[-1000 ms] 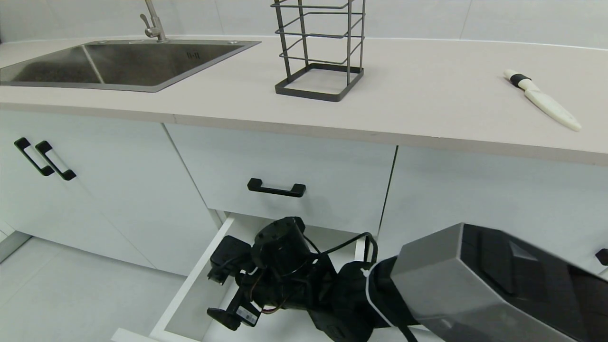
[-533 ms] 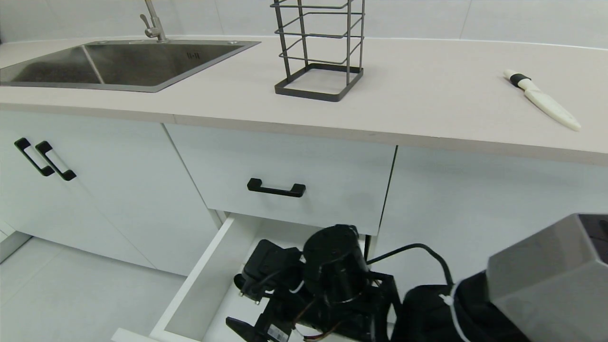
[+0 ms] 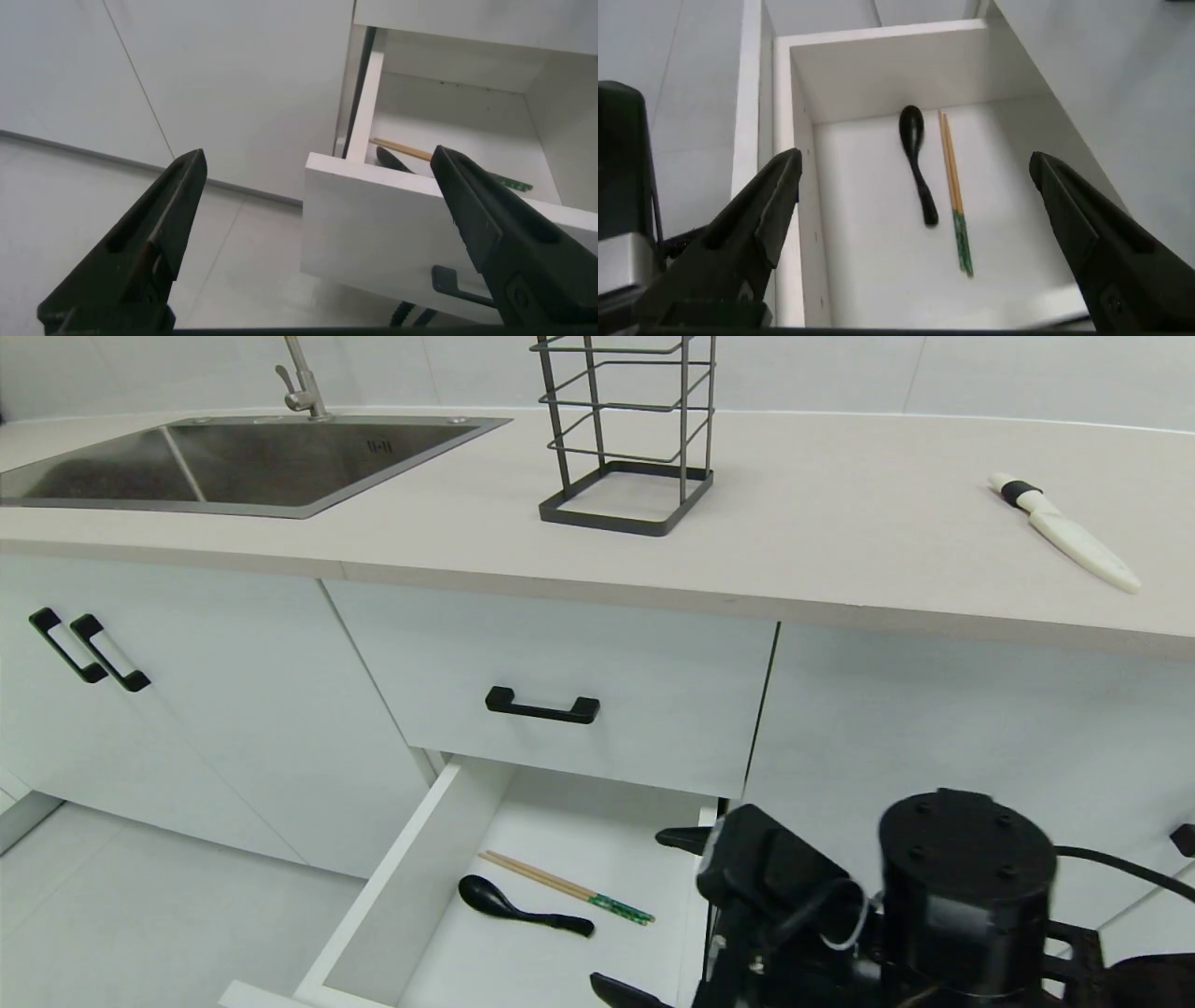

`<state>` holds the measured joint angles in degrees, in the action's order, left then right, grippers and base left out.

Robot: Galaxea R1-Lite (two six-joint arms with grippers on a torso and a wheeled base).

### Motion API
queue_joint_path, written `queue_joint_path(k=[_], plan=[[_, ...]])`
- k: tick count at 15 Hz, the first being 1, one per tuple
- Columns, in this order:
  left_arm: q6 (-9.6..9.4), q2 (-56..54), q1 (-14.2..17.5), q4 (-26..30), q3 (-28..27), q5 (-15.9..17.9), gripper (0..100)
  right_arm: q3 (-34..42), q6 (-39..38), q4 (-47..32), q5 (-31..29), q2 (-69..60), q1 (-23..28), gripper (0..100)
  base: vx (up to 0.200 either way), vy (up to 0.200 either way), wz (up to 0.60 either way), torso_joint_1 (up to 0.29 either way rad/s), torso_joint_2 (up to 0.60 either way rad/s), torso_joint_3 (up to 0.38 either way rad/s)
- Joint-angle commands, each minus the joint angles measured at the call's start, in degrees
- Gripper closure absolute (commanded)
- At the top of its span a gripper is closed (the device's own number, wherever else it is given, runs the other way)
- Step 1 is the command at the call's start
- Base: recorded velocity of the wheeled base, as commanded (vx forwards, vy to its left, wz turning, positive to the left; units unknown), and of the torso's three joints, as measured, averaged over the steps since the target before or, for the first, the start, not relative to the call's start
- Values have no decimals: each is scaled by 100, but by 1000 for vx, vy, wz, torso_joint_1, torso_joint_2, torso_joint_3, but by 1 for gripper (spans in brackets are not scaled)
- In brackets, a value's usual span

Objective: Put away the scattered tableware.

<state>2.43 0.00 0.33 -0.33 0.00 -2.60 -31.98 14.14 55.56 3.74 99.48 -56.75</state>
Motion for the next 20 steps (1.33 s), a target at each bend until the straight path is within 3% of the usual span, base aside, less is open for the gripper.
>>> queue_joint_path(k=[1, 5, 9, 13, 14, 16, 17, 20], plan=[[4, 0, 2, -2, 0, -4, 0, 622, 1, -11, 21, -904, 190, 0, 0, 0, 0, 0, 0, 0], [4, 0, 2, -2, 0, -4, 0, 2222, 10, -547, 4, -3312, 665, 0, 0, 0, 0, 0, 0, 0], [4, 0, 2, -2, 0, -4, 0, 2925, -8, -1144, -31, -5562, 1632, 0, 0, 0, 0, 0, 0, 0], [-14, 0, 2, -2, 0, -4, 0, 2371, -34, -2682, -348, -7487, 3012, 0, 0, 0, 0, 0, 0, 0], [-84, 0, 2, 7, 0, -4, 0, 2248, -34, -2849, -365, -7698, 3477, 0, 0, 0, 0, 0, 0, 0], [-23, 0, 2, -2, 0, -4, 0, 2231, -272, -2841, -330, -7838, 4181, 0, 0, 0, 0, 0, 0, 0], [-40, 0, 2, -2, 0, -4, 0, 2248, -781, -2841, -313, -8014, 4778, 0, 0, 0, 0, 0, 0, 0], [-40, 0, 2, -2, 0, 5, 0, 2618, -975, -2929, -374, -8770, 5112, 0, 0, 0, 0, 0, 0, 0]])
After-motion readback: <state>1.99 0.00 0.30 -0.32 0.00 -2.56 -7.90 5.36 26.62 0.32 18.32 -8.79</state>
